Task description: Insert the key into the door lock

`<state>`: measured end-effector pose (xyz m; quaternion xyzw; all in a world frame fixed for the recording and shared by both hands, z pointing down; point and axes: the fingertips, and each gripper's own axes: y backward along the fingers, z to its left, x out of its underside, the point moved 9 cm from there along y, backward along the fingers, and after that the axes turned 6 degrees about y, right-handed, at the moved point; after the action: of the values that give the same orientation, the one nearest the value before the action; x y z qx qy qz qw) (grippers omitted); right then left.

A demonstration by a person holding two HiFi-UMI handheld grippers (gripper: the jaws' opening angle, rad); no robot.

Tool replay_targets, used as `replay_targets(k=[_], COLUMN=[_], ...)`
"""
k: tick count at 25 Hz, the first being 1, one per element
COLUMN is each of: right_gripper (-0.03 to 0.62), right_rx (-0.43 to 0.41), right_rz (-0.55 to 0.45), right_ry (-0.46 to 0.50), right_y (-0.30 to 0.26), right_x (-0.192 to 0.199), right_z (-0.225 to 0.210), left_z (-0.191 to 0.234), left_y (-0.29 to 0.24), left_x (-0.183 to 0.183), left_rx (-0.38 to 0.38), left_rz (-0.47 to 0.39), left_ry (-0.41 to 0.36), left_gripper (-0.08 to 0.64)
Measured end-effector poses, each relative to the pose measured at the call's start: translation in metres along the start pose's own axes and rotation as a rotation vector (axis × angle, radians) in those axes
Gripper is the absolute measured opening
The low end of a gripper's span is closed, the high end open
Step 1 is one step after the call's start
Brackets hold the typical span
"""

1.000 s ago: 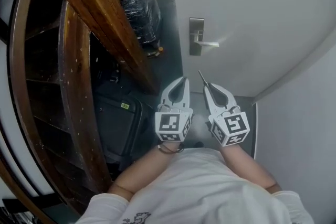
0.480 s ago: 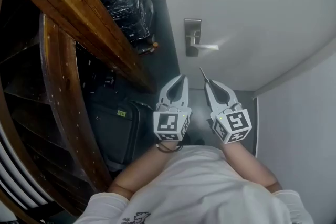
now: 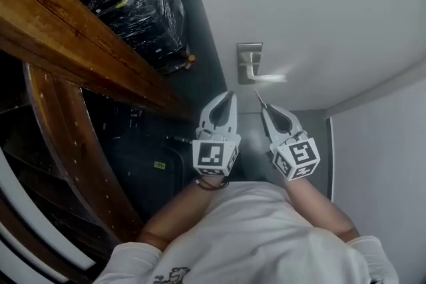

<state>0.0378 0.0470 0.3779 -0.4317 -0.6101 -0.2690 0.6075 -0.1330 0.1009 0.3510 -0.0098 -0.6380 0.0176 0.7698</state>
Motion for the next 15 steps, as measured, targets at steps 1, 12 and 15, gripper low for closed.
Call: replay_targets(k=[1,12,15], right_gripper=[0.026,0.026,0.026], right_rx=[0.003,0.067,0.059], right_rz=[0.005,0.036,0.047], right_ry=[-0.010,-0.117,-0.136], right_y=[-0.008,-0.048,-0.053], right_x=[0.004,0.033,0.040], right_z=[-0.003,-0.014,-0.015], left_z=[0.007,0.062,0.069], left_y=[-0.007,-0.065,-0.076], left_x=[0.000,-0.004,0.000], left_rx=[0.007,0.079,0.073], left_rz=[0.004,0.027,0.043], left_ry=[-0.003,-0.003,0.003], left_gripper=[0.008,0.009,0.038])
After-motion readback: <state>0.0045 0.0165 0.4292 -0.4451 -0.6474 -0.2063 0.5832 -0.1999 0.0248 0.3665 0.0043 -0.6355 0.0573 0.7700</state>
